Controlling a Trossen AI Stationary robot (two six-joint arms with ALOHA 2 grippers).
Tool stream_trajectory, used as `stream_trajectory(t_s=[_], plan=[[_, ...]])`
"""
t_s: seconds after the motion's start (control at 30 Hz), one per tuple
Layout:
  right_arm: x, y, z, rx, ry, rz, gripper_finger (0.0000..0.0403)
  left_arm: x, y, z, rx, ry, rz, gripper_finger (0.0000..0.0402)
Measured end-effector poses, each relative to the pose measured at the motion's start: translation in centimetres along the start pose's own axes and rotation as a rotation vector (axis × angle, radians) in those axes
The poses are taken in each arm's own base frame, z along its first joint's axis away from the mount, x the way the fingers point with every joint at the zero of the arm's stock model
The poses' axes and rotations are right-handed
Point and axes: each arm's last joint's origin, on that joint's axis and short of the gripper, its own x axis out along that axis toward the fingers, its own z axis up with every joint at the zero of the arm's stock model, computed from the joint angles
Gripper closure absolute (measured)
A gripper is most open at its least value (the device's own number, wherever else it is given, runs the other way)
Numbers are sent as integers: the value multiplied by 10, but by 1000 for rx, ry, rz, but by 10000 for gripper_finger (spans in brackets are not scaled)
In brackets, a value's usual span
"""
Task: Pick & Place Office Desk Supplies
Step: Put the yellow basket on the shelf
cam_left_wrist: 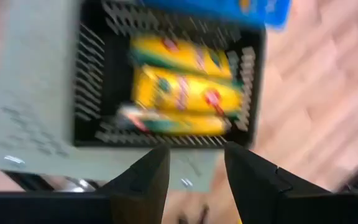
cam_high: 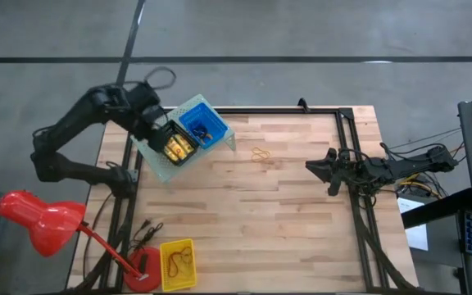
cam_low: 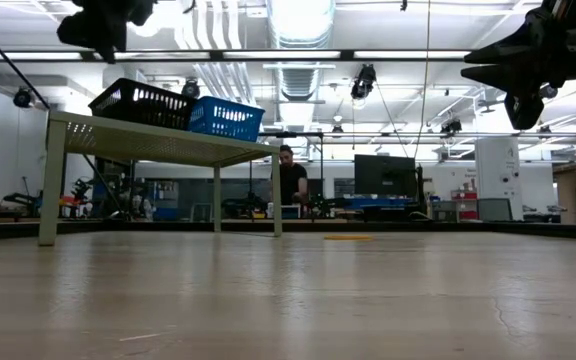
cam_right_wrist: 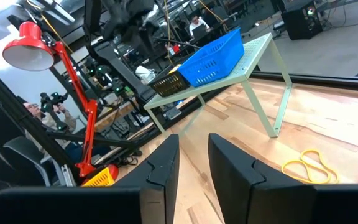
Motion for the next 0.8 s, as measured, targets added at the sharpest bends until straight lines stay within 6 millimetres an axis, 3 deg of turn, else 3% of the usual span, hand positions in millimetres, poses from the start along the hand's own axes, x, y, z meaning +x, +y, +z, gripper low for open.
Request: stream_trajectory(t_s=[0.1,0.27,0.63,0.8], plan=[[0,0,0,0,0,0,319,14,-10,-8,-22,83,-25,243],[0,0,0,0,-1,0,326,22,-32,-24,-115,147,-28,243],[0,0,0,0,0,0,332,45,-71,-61,-539,270,-1,243],[0,0,0,0,0,0,326,59,-93,-88,-712,375,-3,243]])
